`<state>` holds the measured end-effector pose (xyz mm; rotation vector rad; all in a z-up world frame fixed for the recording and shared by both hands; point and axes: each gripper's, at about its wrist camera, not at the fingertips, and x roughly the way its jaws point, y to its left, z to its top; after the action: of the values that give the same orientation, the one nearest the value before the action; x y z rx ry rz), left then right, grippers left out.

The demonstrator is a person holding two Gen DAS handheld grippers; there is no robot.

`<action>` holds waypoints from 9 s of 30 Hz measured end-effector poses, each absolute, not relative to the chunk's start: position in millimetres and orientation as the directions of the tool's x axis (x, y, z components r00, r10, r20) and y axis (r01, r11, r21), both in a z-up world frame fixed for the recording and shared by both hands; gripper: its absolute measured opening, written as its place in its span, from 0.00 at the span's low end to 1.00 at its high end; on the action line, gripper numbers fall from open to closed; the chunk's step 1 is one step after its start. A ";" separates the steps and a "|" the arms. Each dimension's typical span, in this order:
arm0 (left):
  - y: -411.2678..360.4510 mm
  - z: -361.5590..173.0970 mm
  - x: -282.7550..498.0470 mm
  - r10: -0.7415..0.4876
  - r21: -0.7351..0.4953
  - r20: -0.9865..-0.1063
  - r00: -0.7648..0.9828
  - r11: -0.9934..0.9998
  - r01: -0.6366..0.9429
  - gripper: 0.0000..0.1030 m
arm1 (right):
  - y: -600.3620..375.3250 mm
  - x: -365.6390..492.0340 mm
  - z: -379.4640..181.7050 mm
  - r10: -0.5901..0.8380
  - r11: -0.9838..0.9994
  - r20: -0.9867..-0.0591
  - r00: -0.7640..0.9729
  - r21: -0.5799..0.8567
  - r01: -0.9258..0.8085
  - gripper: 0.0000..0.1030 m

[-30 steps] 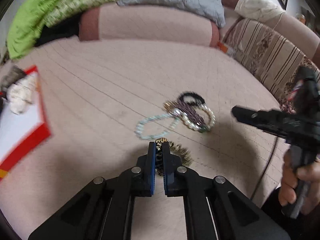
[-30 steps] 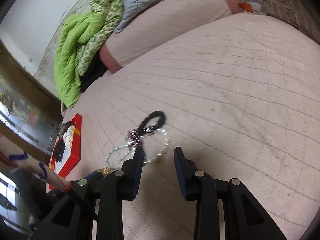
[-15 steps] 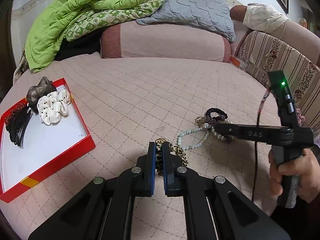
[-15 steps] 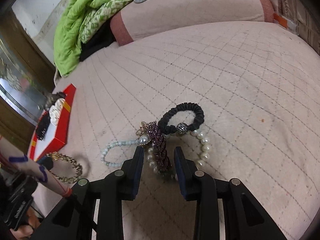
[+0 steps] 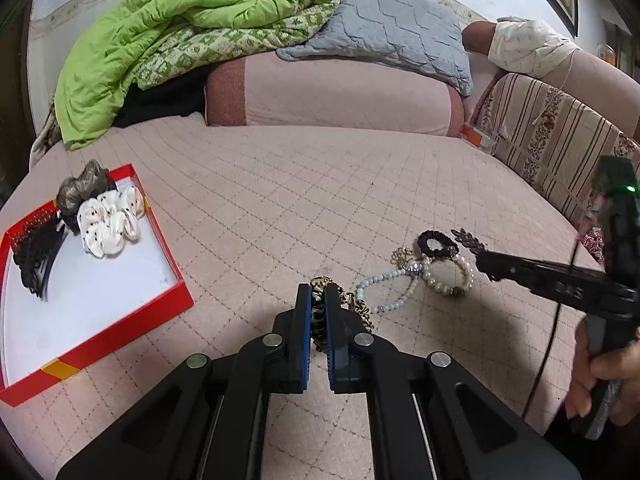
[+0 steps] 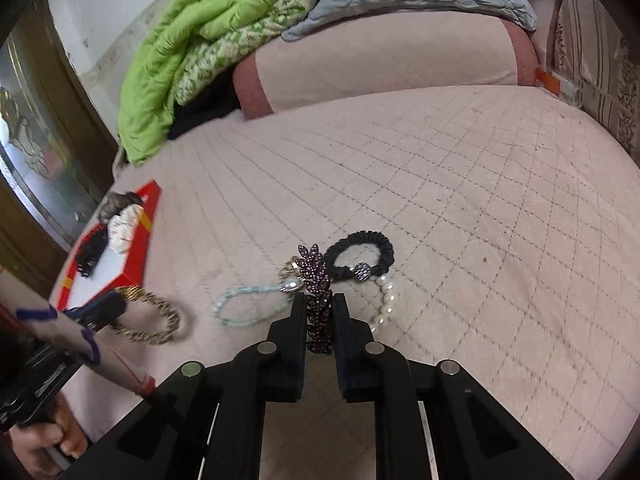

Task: Organize jewelry
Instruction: 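Carry the leopard bracelet with left tool while right tool carries purple clip to tray, then lower and open left tool releasing bracelet in tray while right tool releases purple clip, then move both open tools from the tray back to the remaining bracelets, then grasp the pale green bead bracelet with left tool while right tool grasps pearl bracelet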

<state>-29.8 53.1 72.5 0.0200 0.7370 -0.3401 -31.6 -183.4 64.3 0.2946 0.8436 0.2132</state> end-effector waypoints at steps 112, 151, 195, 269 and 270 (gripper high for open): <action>381.1 63.1 30.1 0.058 -0.208 -0.740 0.670 0.928 -0.311 0.06 | 194.4 90.7 68.2 0.456 0.863 -0.798 0.394 0.288 -0.415 0.13; 383.9 60.1 33.2 0.077 -0.190 -0.754 0.652 0.925 -0.328 0.27 | 204.5 102.2 52.1 0.442 0.870 -0.816 0.372 0.290 -0.399 0.20; 318.1 104.1 -2.0 0.219 -0.022 -0.598 0.771 0.957 -0.289 0.33 | 138.7 40.9 92.3 0.516 0.846 -0.758 0.399 0.380 -0.373 0.22; -31.7 14.0 23.0 -0.259 -0.061 -0.804 0.536 0.932 0.358 0.05 | -261.4 -28.3 89.9 0.135 0.942 -0.582 0.802 0.326 0.078 0.10; -29.7 16.0 18.9 -0.278 -0.077 -0.794 0.541 0.928 0.363 0.05 | -258.8 -31.8 95.6 0.141 0.942 -0.558 0.818 0.331 0.063 0.10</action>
<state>18.9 -29.7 16.0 0.1010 0.9239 -0.3814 -31.8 -258.8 95.6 0.3463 0.6147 0.0421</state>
